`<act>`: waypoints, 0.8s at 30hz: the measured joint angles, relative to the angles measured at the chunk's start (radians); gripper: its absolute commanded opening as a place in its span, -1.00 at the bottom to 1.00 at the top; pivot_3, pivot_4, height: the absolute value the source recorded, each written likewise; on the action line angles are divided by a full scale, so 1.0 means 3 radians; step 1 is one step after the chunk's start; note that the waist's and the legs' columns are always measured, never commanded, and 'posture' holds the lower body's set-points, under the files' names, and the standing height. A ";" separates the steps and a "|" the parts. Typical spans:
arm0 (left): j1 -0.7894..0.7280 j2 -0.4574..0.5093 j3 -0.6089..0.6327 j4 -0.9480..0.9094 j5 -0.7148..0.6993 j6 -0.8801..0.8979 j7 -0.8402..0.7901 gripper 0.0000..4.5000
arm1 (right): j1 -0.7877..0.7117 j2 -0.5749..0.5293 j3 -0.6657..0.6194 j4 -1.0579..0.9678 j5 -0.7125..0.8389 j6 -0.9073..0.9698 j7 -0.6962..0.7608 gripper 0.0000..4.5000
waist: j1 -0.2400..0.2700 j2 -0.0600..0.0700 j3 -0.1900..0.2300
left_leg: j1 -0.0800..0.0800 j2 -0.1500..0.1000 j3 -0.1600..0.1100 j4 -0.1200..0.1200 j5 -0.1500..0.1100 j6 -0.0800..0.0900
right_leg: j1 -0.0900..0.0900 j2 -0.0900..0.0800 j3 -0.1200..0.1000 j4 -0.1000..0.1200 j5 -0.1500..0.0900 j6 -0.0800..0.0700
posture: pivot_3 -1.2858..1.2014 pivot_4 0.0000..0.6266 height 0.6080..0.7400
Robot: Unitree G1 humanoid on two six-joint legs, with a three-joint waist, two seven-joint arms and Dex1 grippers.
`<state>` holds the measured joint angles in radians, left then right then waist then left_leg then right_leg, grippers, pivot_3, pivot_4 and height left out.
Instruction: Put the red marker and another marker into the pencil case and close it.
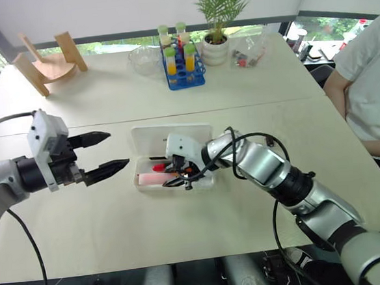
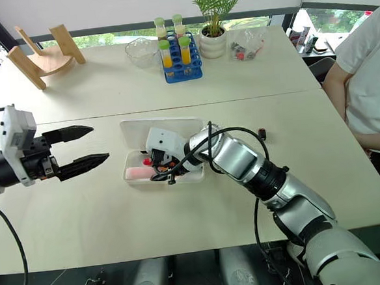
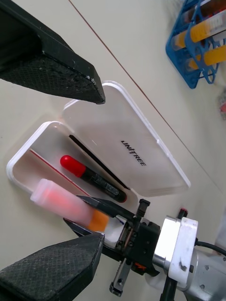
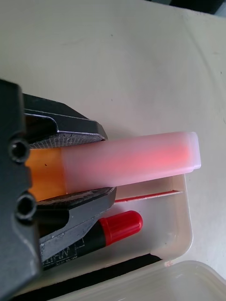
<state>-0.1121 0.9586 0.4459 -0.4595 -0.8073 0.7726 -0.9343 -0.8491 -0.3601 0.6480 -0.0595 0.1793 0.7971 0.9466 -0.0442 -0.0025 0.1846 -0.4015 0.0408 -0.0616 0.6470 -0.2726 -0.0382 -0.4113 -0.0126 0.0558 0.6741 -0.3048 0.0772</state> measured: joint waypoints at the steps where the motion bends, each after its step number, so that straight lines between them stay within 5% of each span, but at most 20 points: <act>1: 0.0012 0.0001 0.0001 -0.0026 -0.0027 0.0016 -0.0001 1.00 | -0.0001 0.0019 0.0000 0.0033 -0.0021 -0.0008 -0.0003 -0.17 | 0.0000 0.0000 0.0000 | 0.0000 0.0000 0.0000 0.0000 0.0000 0.0000 | 0.0000 0.0000 0.0000 0.0000 0.0000 0.0000 | 0.03 -0.52 1.00; 6: 0.0137 0.0079 0.0018 -0.0152 -0.0151 0.0096 -0.0079 1.00 | -0.0020 0.0097 -0.0005 0.0114 -0.0106 -0.0035 -0.0024 0.94 | -0.0002 0.0000 0.0000 | 0.0001 0.0000 -0.0001 0.0000 0.0000 0.0000 | -0.0001 0.0000 0.0000 0.0002 0.0000 0.0000 | 0.03 -0.52 1.00; 10: 0.0177 0.0142 0.0032 -0.0194 -0.0190 0.0101 -0.0154 1.00 | -0.0018 0.0003 -0.0111 0.0001 -0.0065 0.0078 0.0018 0.98 | -0.0001 0.0001 0.0001 | -0.0002 -0.0001 0.0000 0.0000 0.0001 -0.0002 | -0.0004 -0.0001 0.0000 0.0004 0.0000 0.0000 | 0.03 -0.52 1.00; 15: 0.0173 0.0250 0.0022 -0.0150 -0.0185 0.0071 -0.0385 1.00 | -0.0083 -0.0929 -0.1315 -0.0581 0.0311 0.0828 0.0069 0.98 | 0.0094 -0.0001 0.0000 | -0.0007 -0.0019 -0.0006 0.0001 0.0003 -0.0006 | -0.0001 -0.0018 -0.0007 -0.0001 0.0000 0.0001 | 0.03 -0.52 1.00; 18: 0.0154 0.0284 -0.0002 -0.0059 -0.0156 -0.0012 -0.0513 1.00 | 0.0146 -0.1453 -0.1795 -0.0730 0.0408 0.1203 0.0016 0.98 | 0.0102 -0.0002 0.0000 | -0.0005 -0.0018 -0.0006 -0.0002 0.0003 -0.0005 | 0.0002 -0.0017 -0.0009 -0.0007 0.0000 0.0001 | 0.03 -0.52 1.00; 24: -0.0076 0.0186 -0.0139 0.0083 -0.0117 -0.0207 -0.0612 1.00 | 0.0779 -0.1719 -0.2111 -0.0377 0.0243 0.1314 -0.0481 0.98 | 0.0053 0.0001 0.0001 | 0.0000 -0.0016 0.0002 -0.0003 0.0002 -0.0004 | 0.0001 -0.0013 0.0000 -0.0003 0.0000 0.0001 | 0.03 -0.52 1.00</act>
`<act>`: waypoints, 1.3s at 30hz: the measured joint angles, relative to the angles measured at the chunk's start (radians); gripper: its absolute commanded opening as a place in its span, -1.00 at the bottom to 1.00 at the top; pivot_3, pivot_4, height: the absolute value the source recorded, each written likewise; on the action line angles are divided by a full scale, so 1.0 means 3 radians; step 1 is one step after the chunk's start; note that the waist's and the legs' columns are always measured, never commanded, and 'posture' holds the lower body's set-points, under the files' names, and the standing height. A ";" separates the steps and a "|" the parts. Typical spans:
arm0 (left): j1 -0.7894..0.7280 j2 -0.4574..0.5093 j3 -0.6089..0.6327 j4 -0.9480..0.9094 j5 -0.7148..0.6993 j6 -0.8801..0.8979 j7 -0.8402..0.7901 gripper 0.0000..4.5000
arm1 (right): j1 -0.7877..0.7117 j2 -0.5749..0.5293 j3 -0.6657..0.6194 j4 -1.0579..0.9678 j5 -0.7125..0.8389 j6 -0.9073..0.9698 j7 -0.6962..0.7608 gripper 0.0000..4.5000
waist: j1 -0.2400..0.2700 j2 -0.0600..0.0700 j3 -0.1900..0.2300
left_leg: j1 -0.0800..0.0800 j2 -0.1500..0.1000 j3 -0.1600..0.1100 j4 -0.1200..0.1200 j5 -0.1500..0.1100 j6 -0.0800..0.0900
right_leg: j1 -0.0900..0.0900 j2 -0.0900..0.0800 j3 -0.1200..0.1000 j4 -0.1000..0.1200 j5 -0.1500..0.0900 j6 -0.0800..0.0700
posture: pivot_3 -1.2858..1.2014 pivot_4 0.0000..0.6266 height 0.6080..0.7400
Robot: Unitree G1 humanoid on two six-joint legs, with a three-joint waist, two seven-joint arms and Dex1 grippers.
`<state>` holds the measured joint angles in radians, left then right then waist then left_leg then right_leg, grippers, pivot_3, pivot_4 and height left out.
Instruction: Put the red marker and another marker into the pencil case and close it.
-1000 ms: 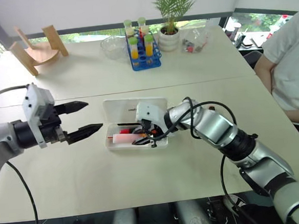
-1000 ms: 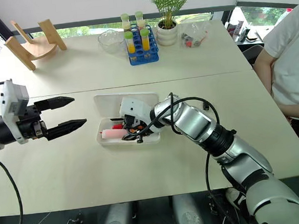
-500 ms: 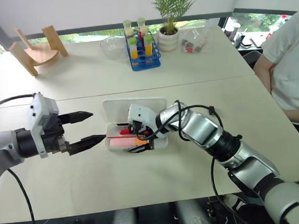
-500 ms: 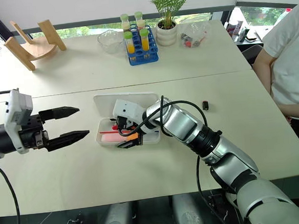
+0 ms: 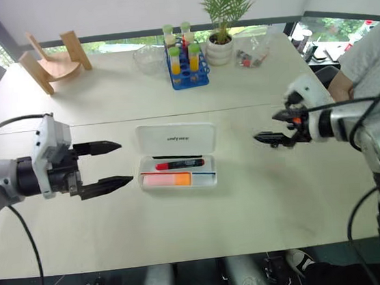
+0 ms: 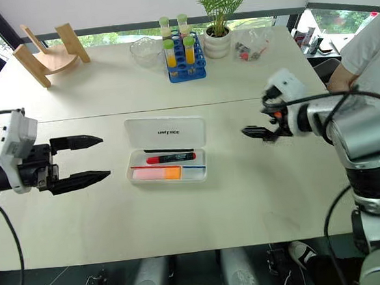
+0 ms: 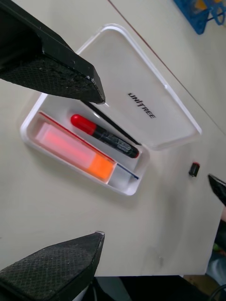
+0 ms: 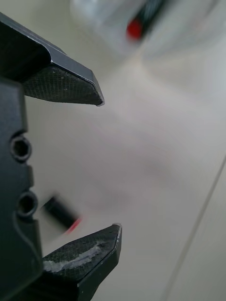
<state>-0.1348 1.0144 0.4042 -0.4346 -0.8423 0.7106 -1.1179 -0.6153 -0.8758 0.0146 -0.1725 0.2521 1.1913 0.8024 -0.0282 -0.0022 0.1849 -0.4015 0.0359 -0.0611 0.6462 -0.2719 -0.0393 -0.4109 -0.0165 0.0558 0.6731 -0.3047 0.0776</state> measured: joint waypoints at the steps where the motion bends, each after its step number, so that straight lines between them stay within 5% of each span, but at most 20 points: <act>1: -0.0014 -0.0009 -0.0023 0.0018 0.0001 -0.0014 -0.0016 1.00 | 0.0028 0.0021 -0.0001 0.0105 -0.0044 -0.0026 -0.0095 0.98 | -0.0020 0.0000 0.0000 | 0.0000 0.0000 0.0000 0.0001 0.0000 0.0000 | 0.0000 0.0000 0.0000 0.0001 0.0000 0.0000 | 0.03 -0.52 1.00; 11: -0.0180 -0.0049 -0.0128 0.0046 -0.0070 -0.0074 -0.0201 1.00 | 0.0012 0.0575 -0.0012 0.0863 -0.0223 -0.0362 -0.0701 0.98 | -0.0061 -0.0001 0.0000 | 0.0002 0.0003 -0.0002 0.0002 0.0000 0.0000 | 0.0001 0.0006 0.0003 0.0007 0.0000 0.0000 | 0.03 -0.52 1.00; 14: -0.0216 -0.0047 -0.0130 0.0046 -0.0068 -0.0072 -0.0196 1.00 | -0.0045 0.0677 -0.0034 0.0942 -0.0228 -0.0344 -0.0777 0.59 | -0.0062 -0.0001 0.0000 | 0.0012 0.0003 -0.0001 0.0003 0.0000 0.0000 | 0.0010 0.0005 0.0003 0.0007 0.0000 0.0000 | 0.03 -0.52 1.00; 21: -0.0227 -0.0045 -0.0130 0.0036 -0.0056 -0.0072 -0.0165 1.00 | 0.0091 0.0691 -0.0036 0.0578 -0.0157 -0.0088 -0.0794 -0.98 | -0.0050 -0.0001 -0.0001 | 0.0022 0.0003 -0.0003 0.0000 0.0000 0.0000 | 0.0020 0.0006 0.0003 0.0008 -0.0001 0.0000 | 0.03 -0.52 1.00; 31: -0.0198 -0.0046 -0.0127 0.0141 0.0033 -0.0103 -0.0160 1.00 | 0.0018 0.0491 0.0015 -0.0691 0.0720 0.0222 -0.0038 -0.98 | -0.0055 0.0005 0.0003 | 0.0023 0.0008 -0.0002 -0.0003 -0.0001 0.0002 | 0.0016 0.0011 0.0006 0.0010 -0.0002 0.0000 | 0.03 -0.52 1.00; 39: -0.0147 -0.0056 -0.0131 0.0136 0.0082 -0.0124 -0.0134 1.00 | -0.0051 0.0573 0.1049 -0.0807 0.0700 -0.0389 0.0326 -0.98 | -0.0049 -0.0005 0.0003 | 0.0022 0.0009 0.0000 0.0003 -0.0001 0.0002 | 0.0019 0.0010 0.0005 0.0008 -0.0001 0.0000 | 0.03 -0.52 1.00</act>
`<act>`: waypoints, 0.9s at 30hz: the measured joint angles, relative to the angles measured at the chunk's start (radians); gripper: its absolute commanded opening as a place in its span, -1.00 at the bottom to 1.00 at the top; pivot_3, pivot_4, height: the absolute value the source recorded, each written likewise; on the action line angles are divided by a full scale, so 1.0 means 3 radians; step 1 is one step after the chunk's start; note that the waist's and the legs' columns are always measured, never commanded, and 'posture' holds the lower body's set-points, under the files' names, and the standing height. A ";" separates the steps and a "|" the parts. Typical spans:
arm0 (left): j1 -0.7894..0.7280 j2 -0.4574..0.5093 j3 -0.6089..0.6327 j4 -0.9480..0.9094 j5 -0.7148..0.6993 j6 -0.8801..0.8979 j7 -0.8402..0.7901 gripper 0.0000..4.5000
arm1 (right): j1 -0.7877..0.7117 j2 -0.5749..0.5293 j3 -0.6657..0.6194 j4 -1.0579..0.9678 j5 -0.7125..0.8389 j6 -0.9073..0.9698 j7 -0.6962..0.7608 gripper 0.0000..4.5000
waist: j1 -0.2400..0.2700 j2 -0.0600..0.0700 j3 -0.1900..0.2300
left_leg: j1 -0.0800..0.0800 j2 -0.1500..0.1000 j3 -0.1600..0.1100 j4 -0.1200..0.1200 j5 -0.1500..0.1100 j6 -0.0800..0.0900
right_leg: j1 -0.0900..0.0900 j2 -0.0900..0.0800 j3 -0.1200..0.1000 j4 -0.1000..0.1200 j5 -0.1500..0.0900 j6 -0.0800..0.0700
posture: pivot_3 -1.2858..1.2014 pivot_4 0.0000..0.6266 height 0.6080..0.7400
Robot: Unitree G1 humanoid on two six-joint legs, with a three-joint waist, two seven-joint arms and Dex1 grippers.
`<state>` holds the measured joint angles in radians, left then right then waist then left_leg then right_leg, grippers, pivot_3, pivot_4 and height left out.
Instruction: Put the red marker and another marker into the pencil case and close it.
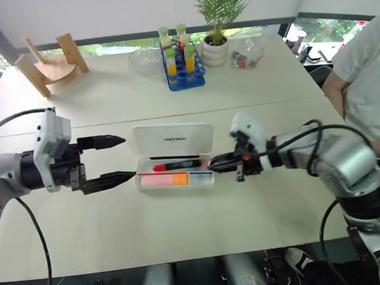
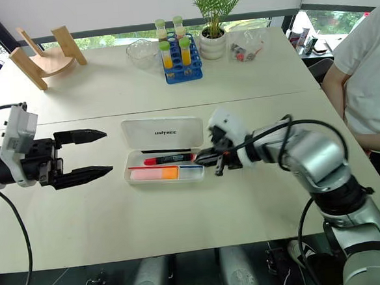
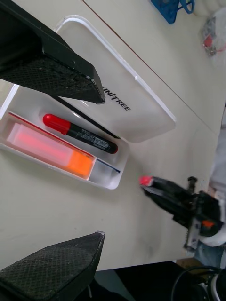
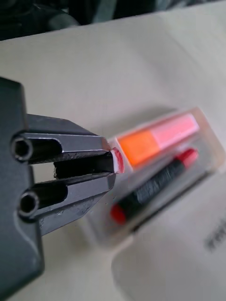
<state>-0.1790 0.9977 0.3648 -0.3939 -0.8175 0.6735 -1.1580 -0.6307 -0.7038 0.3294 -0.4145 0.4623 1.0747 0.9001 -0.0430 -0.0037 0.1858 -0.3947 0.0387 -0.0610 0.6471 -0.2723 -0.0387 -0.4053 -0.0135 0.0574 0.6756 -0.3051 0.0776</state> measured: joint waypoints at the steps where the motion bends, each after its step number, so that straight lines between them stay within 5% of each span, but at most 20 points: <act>1: 0.0007 -0.0001 0.0000 -0.0002 0.0000 0.0000 0.0006 1.00 | -0.0013 0.0001 0.0131 0.0080 -0.0087 -0.0124 0.0031 -0.98 | -0.0001 0.0000 0.0000 | 0.0000 0.0000 0.0000 0.0000 0.0000 0.0000 | 0.0000 0.0000 0.0000 0.0000 0.0000 0.0000 | 0.03 -0.52 1.00; 7: 0.0072 -0.0007 0.0005 -0.0084 -0.0008 0.0001 0.0063 1.00 | -0.0171 0.0096 0.0485 0.0491 -0.0431 -0.0584 0.0154 -0.98 | -0.0004 0.0000 0.0000 | 0.0000 0.0002 -0.0001 -0.0002 0.0000 0.0000 | -0.0003 0.0002 0.0000 0.0001 0.0000 0.0000 | 0.03 -0.52 1.00; 10: 0.0138 -0.0019 0.0012 -0.0157 -0.0010 0.0005 0.0110 1.00 | -0.0243 0.0134 0.0546 0.0602 -0.0521 -0.0703 0.0217 -0.43 | -0.0004 0.0000 0.0000 | 0.0000 0.0002 -0.0001 -0.0003 0.0000 0.0000 | -0.0003 0.0002 0.0000 0.0001 0.0000 0.0000 | 0.03 -0.52 1.00; 16: 0.0268 -0.0055 0.0015 -0.0204 -0.0033 0.0036 0.0199 1.00 | -0.0277 0.0194 0.0588 0.0641 -0.0573 -0.0761 0.0378 0.99 | -0.0003 0.0000 0.0000 | 0.0000 0.0002 -0.0001 -0.0002 0.0000 0.0000 | -0.0002 0.0001 0.0000 0.0001 0.0000 0.0000 | 0.03 -0.52 1.00; 21: 0.0085 -0.0060 -0.0004 -0.0004 0.0044 0.0050 0.0344 1.00 | -0.0378 0.0170 0.0384 0.0536 -0.0435 -0.0639 0.0472 0.99 | 0.0005 0.0001 0.0001 | 0.0000 0.0001 -0.0002 -0.0001 0.0000 0.0000 | -0.0002 0.0001 -0.0001 0.0003 0.0000 0.0000 | 0.03 -0.52 1.00; 27: -0.0608 -0.0021 -0.0229 0.1120 0.0390 -0.0064 0.0383 1.00 | -0.0491 -0.0182 -0.0497 0.0216 0.0021 -0.0245 0.0500 0.99 | 0.0024 -0.0001 0.0001 | 0.0000 -0.0001 -0.0004 -0.0003 0.0000 0.0000 | -0.0002 0.0003 -0.0005 0.0001 0.0000 -0.0001 | 0.03 -0.52 1.00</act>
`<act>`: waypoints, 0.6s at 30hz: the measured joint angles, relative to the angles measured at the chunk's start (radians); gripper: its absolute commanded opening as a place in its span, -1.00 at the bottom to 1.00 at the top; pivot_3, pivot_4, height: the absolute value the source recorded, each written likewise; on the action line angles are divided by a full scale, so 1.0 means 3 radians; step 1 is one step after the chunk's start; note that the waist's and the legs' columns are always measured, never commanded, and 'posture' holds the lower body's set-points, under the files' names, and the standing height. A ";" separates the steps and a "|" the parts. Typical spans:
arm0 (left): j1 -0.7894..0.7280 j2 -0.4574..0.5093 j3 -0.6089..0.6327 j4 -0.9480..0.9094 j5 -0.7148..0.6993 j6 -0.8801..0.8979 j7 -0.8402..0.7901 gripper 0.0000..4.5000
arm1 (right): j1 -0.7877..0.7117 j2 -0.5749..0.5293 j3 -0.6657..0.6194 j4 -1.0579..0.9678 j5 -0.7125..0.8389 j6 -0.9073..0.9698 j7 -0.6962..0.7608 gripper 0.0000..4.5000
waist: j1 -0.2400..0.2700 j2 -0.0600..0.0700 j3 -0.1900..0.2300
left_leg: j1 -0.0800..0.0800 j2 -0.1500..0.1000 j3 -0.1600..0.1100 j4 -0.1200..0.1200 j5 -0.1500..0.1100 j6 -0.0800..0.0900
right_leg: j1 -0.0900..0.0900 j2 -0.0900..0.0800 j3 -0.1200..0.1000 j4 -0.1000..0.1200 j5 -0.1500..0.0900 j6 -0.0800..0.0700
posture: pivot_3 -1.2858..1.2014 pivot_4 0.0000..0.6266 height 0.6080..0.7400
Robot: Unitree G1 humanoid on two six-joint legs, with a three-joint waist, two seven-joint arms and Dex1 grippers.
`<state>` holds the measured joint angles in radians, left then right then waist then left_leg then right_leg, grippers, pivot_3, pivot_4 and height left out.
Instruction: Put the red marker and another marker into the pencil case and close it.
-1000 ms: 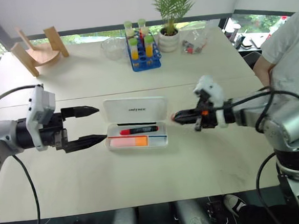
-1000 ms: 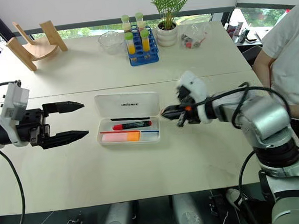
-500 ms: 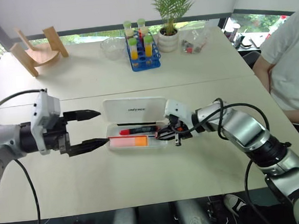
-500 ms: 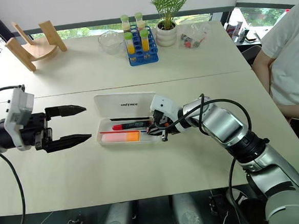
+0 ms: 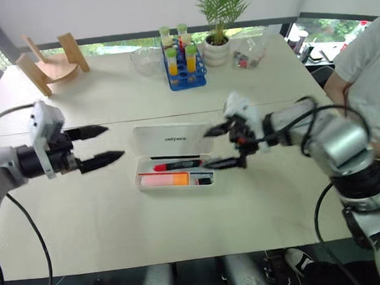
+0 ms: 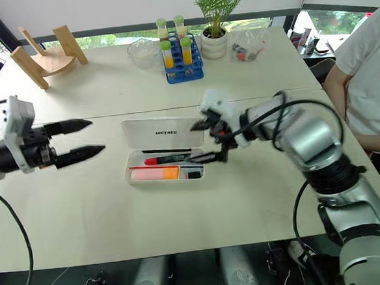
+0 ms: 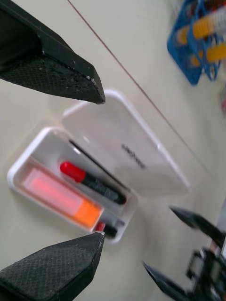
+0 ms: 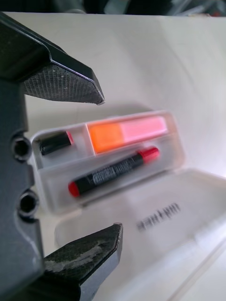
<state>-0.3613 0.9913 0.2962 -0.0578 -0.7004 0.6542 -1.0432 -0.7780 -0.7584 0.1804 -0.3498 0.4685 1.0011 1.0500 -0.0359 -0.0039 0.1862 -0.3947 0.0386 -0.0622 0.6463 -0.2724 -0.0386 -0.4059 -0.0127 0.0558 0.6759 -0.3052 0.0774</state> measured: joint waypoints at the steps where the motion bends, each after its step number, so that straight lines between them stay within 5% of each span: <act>1: -0.0160 -0.0009 -0.0075 0.0260 0.0109 -0.0096 -0.0040 1.00 | 0.0035 -0.0068 -0.0131 -0.0078 0.0079 0.0077 -0.0008 0.99 | 0.0001 0.0000 0.0000 | 0.0000 -0.0001 0.0000 -0.0001 0.0000 0.0000 | 0.0000 0.0000 0.0000 -0.0001 0.0000 0.0000 | 0.03 -0.52 1.00; 3: -0.0452 -0.0070 -0.0261 0.0713 0.0324 -0.0312 -0.0162 1.00 | 0.0134 -0.0159 -0.0299 -0.0203 0.0189 0.0185 -0.0049 0.99 | 0.0000 0.0000 0.0000 | -0.0001 -0.0001 0.0001 -0.0001 0.0000 0.0000 | 0.0000 0.0000 0.0000 -0.0001 0.0000 0.0000 | 0.03 -0.52 1.00; 6: -0.0840 -0.0264 -0.0556 0.1333 0.0610 -0.0619 -0.0376 0.60 | 0.0245 -0.0194 -0.0423 -0.0335 0.0314 0.0313 -0.0147 1.00 | -0.0009 0.0000 0.0000 | -0.0002 -0.0002 0.0002 0.0002 0.0000 0.0000 | 0.0000 -0.0001 0.0000 0.0000 0.0000 0.0000 | 0.03 -0.52 1.00; 13: -0.1896 -0.0985 -0.0944 0.3145 0.1300 -0.1588 -0.0447 -0.95 | 0.0375 -0.0273 -0.0702 -0.0590 0.0550 0.0554 -0.0430 1.00 | 0.0001 -0.0004 0.0002 | -0.0015 -0.0005 -0.0001 0.0008 0.0000 0.0000 | -0.0011 -0.0001 -0.0001 0.0006 0.0001 0.0001 | 0.03 -0.52 1.00; 18: -0.2237 -0.1321 -0.0949 0.3955 0.1594 -0.2123 -0.0404 -0.98 | 0.0458 -0.0322 -0.0875 -0.0707 0.0686 0.0681 -0.0611 1.00 | -0.0017 -0.0004 0.0002 | -0.0039 -0.0006 -0.0003 0.0013 0.0001 0.0000 | -0.0035 -0.0002 -0.0002 0.0017 0.0001 0.0001 | 0.03 -0.52 1.00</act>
<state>-1.0324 0.5951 0.0116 1.1286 -0.2223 0.0174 -1.1644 -0.6406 -0.8549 -0.0821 -0.5620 0.6744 1.2054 0.8668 -0.0410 -0.0052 0.1869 -0.4063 0.0369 -0.0632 0.6500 -0.2721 -0.0386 -0.4165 -0.0133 0.0553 0.6810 -0.3050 0.0777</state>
